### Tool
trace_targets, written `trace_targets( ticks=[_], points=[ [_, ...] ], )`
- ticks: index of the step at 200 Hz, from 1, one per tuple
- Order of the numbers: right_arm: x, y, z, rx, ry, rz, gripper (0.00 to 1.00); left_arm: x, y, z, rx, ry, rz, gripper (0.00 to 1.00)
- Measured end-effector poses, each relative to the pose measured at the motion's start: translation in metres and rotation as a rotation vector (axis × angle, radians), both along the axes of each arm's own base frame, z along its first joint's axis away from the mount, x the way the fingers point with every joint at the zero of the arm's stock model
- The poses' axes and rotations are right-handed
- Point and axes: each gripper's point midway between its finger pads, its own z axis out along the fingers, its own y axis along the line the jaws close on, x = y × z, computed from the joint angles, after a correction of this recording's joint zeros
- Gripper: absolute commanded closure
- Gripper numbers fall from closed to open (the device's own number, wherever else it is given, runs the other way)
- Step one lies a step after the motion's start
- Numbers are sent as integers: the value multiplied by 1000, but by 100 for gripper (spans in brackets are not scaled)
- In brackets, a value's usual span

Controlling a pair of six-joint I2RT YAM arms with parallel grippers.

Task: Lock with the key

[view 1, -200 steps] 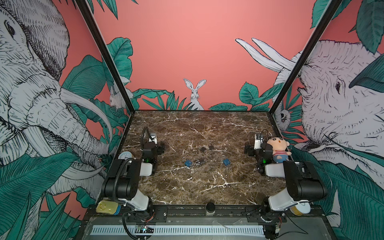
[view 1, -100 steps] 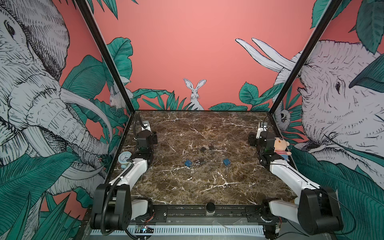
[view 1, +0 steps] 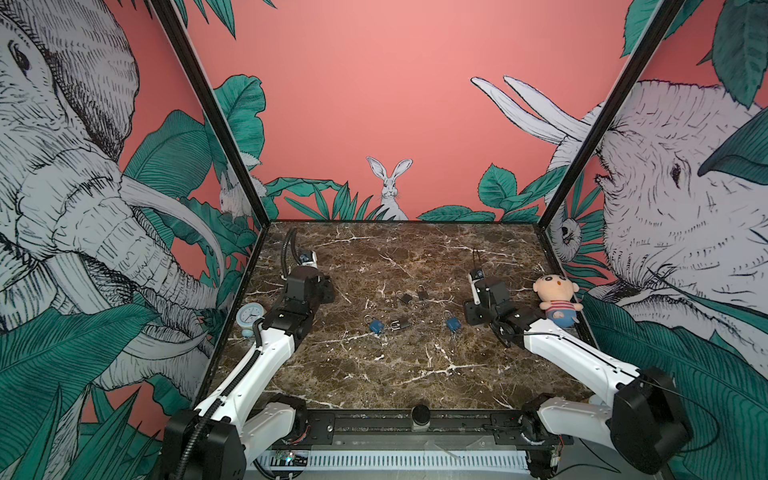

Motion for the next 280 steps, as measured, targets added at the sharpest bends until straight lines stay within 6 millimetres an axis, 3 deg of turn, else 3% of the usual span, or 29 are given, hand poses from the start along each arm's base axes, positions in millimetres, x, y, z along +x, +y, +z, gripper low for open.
trace_targets(
  ticks=[26, 73, 127, 181, 280],
  points=[
    [-14, 12, -23, 1, 102, 51, 42, -6, -12, -12, -40, 39, -32, 57],
    [-28, 31, -54, 4, 244, 120, 49, -8, -17, -15, -64, 57, -48, 58],
    [-26, 45, -60, 21, 287, 155, 49, -8, -18, -16, -69, 60, -50, 59],
    [-23, 46, -69, 2, 313, 155, 45, -8, -18, -16, -68, 62, -50, 59],
    [-17, 44, -84, -48, 339, 143, 56, -7, -19, -25, -62, 88, -52, 62]
  ],
)
